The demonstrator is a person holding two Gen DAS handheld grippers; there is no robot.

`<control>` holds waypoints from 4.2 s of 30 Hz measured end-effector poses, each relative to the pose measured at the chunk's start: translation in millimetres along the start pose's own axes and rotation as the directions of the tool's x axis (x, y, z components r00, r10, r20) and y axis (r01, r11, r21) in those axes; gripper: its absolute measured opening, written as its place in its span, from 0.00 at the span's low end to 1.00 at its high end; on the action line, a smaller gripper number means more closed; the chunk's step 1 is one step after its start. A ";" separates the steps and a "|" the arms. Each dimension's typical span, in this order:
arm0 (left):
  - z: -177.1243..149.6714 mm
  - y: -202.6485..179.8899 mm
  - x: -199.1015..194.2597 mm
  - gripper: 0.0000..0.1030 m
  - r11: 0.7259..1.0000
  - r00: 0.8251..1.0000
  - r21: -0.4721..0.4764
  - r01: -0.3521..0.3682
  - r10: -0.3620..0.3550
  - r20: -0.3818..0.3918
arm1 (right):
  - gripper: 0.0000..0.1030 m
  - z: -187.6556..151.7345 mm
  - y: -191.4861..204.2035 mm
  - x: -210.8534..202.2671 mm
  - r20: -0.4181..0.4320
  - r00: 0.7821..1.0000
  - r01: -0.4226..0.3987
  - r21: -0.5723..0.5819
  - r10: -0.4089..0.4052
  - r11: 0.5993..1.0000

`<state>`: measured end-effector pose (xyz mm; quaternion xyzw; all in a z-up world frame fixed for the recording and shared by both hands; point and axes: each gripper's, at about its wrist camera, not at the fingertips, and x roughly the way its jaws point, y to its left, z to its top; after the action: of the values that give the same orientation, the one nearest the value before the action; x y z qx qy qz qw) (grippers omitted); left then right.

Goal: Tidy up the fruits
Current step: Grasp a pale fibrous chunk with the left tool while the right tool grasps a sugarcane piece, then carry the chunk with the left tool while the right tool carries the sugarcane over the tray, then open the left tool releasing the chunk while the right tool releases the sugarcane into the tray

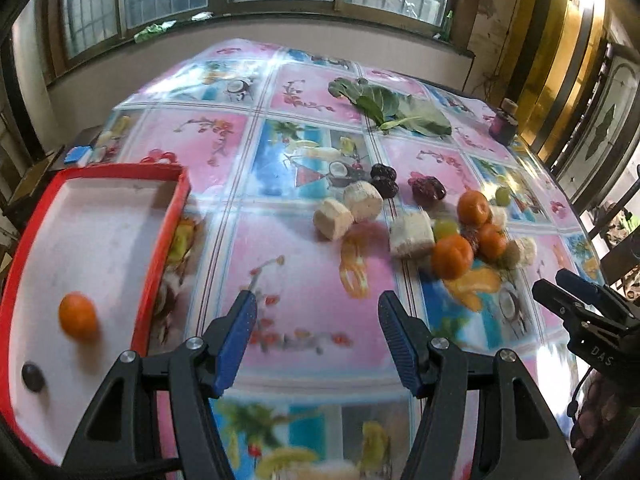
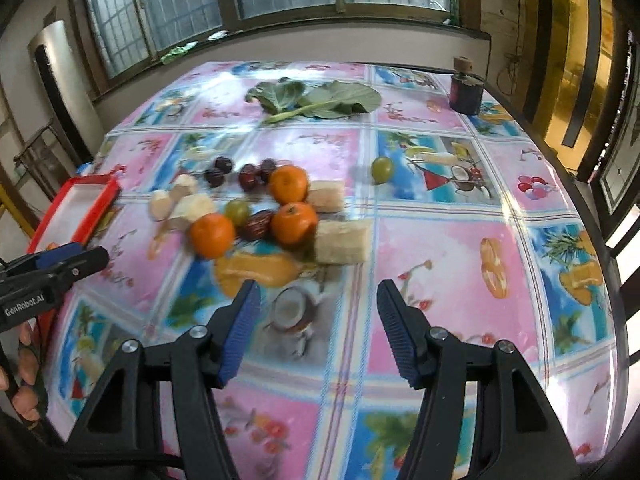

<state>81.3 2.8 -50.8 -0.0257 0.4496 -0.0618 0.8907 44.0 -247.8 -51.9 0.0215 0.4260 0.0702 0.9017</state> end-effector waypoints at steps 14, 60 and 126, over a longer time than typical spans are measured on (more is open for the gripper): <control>43.7 -6.2 67.9 0.61 0.998 0.995 0.056 0.030 -0.024 -0.100 | 0.57 25.6 -11.4 48.3 -0.054 0.999 0.000 0.027 0.001 1.000; -29.1 45.2 -80.5 0.29 0.992 0.985 -0.036 -0.117 0.120 0.122 | 0.39 10.8 104.7 -37.9 0.041 0.973 -0.221 -0.114 0.227 0.969; -30.8 210.5 -41.2 0.31 0.930 0.969 -0.277 -0.240 0.247 -0.011 | 0.41 52.5 340.3 103.7 -0.221 0.919 -0.388 -0.370 0.326 0.844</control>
<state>50.6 217.1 -57.6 -0.0946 0.4428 0.1126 0.8845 112.7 105.0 -64.4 -0.0926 0.4567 0.3255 0.8227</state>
